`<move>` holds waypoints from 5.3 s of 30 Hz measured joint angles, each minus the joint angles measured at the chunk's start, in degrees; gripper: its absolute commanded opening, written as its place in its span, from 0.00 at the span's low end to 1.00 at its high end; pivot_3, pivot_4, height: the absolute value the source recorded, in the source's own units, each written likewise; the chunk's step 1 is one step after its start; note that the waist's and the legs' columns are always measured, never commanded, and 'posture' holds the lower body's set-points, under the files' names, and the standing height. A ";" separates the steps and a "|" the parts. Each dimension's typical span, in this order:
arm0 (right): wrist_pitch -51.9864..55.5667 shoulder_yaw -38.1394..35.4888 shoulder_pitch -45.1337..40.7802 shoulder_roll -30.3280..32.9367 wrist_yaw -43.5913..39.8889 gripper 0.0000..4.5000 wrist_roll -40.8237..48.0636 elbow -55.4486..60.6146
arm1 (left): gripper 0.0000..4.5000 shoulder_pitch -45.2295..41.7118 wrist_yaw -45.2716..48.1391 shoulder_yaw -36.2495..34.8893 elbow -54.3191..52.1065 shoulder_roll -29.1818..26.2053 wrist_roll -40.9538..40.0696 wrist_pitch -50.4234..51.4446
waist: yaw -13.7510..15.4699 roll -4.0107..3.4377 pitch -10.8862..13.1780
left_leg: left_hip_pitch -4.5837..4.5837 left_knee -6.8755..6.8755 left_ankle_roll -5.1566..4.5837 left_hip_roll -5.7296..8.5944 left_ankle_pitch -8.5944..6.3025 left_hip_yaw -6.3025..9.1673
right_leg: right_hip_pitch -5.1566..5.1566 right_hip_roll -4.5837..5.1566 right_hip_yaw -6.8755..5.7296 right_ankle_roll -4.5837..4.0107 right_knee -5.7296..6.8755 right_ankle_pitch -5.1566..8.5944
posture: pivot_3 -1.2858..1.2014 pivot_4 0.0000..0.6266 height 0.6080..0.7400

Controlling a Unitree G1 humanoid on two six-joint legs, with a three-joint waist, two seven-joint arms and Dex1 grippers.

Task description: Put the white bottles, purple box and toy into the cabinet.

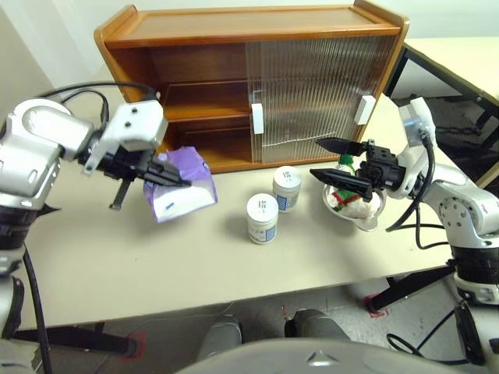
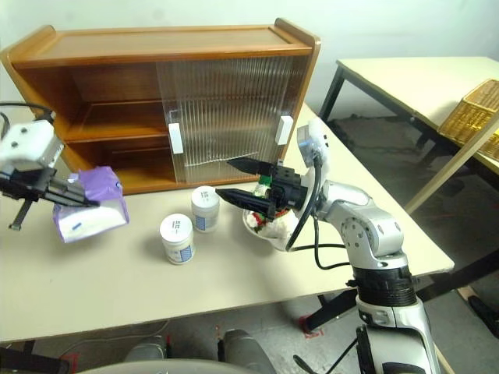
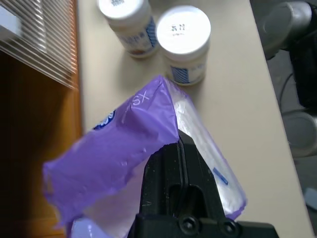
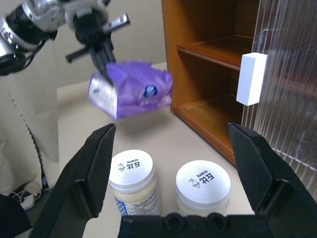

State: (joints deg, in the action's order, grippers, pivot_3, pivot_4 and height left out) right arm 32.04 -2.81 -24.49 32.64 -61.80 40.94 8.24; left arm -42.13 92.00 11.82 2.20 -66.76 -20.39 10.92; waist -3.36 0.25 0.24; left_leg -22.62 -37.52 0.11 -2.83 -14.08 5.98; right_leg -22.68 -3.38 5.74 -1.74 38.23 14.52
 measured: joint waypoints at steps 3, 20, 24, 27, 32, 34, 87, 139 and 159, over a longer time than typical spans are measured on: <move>-0.02 0.19 -0.09 -0.21 -0.14 1.00 -0.42 -0.11 | 0.01 -5.00 0.00 2.96 1.59 -0.26 -1.80 -0.14 | 0.00 -0.01 0.01 | -0.15 -0.06 -0.09 -0.03 0.05 0.07 | -0.06 0.04 0.02 0.05 -0.01 -0.03 | 0.48 0.00 1.00; -1.66 0.53 -0.27 -0.78 -1.11 1.00 -1.30 -1.83 | 0.01 -24.39 -0.02 14.83 16.47 3.66 -5.70 -7.78 | -0.04 -0.06 0.02 | -0.35 -0.20 -0.19 0.09 0.11 0.07 | -0.14 0.08 0.05 0.38 -0.05 -0.08 | 0.47 0.00 1.00; -1.70 0.53 -0.12 -0.85 -1.07 1.00 -1.38 -1.80 | 0.01 -26.94 -0.02 17.02 19.94 4.77 -5.55 -10.14 | -0.23 -0.06 0.02 | -0.41 -0.22 -0.20 0.10 0.11 0.08 | -0.14 0.10 0.09 0.52 -0.05 -0.02 | 0.47 0.00 1.00; -1.70 0.53 -0.07 -0.96 -0.75 1.00 -1.38 -1.73 | 0.01 -28.78 -0.02 18.58 23.37 5.32 -4.90 -12.46 | -0.37 -0.06 0.02 | -0.43 -0.20 -0.20 0.09 0.11 0.09 | -0.14 0.13 0.14 0.63 -0.05 0.02 | 0.46 0.00 1.00; -1.70 0.53 0.07 -1.07 -0.48 1.00 -1.39 -1.49 | 0.01 -30.42 -0.03 20.64 28.70 6.80 -3.65 -16.34 | -0.57 -0.06 0.02 | -0.48 -0.22 -0.21 0.14 0.12 0.09 | -0.14 0.14 0.16 0.85 -0.06 0.03 | 0.46 0.00 1.00; -1.70 0.54 0.14 -1.11 -0.16 1.00 -1.38 -1.39 | 0.01 -31.24 -0.03 20.91 30.11 7.51 -3.67 -16.80 | -0.61 -0.05 0.02 | -0.51 -0.25 -0.21 0.15 0.12 0.09 | -0.13 0.15 0.17 0.92 -0.08 0.01 | 0.46 0.00 1.00; -1.58 0.59 1.10 -2.09 1.91 1.00 -0.83 0.55 | 0.68 -37.80 -14.73 7.18 65.89 20.86 31.28 -50.16 | -2.80 -0.03 0.00 | -0.88 -0.46 -1.11 0.76 0.58 -0.56 | -0.17 -0.06 0.00 1.97 -0.37 -0.15 | 0.46 0.00 1.00; -1.00 1.33 0.20 -1.63 0.05 1.00 -1.23 -0.04 | 0.30 1.91 -25.00 -20.91 9.49 22.47 -4.54 12.76 | -1.56 -0.02 -0.01 | -0.27 -0.32 -0.15 0.87 1.44 -0.15 | 0.05 0.35 0.39 1.63 -0.16 -1.01 | 0.47 0.00 1.00; -0.35 1.32 0.11 -0.80 -0.20 1.00 -1.12 0.09 | 0.01 18.79 -52.80 -31.37 -6.09 30.47 -7.85 21.18 | -1.08 -0.01 0.00 | -0.25 -0.18 0.05 0.65 1.41 -0.77 | 0.01 -0.11 0.05 1.23 -0.22 -0.89 | 0.47 0.00 1.00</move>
State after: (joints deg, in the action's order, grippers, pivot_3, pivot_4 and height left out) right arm 31.69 -1.49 -24.38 31.83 -62.00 39.82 8.32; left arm -23.33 39.20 -19.55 -3.89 -36.30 -28.24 32.11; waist -4.44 0.24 0.24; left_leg -22.86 -37.70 0.16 -2.18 -12.67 5.21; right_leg -22.67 -3.49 5.79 -0.51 38.01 13.63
